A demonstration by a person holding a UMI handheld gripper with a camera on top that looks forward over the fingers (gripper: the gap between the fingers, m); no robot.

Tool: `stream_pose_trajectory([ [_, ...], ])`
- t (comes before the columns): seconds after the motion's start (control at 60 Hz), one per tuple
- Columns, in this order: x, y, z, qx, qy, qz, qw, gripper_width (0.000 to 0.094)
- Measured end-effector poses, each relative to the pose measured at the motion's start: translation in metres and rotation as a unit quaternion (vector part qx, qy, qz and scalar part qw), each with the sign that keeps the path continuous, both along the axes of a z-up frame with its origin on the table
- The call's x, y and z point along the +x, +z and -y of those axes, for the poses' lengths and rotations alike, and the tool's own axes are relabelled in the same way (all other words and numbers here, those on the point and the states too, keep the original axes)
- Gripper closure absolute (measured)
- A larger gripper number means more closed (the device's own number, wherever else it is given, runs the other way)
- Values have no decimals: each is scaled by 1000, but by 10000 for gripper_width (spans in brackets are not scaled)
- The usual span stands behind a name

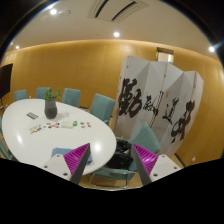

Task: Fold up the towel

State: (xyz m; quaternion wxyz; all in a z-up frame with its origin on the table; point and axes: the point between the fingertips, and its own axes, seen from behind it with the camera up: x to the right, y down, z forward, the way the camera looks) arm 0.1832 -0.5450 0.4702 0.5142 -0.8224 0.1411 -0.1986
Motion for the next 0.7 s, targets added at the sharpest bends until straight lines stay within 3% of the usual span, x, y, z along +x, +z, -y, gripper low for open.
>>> stream_pose_trajectory([
  [0.3,-13,-72,-7,-40,-13,-25,999,68],
  [0.45,-30,-150,-14,-84,-12,-45,995,69],
  [0.7,-156,-286,-90,-125,55,-104,985,59],
])
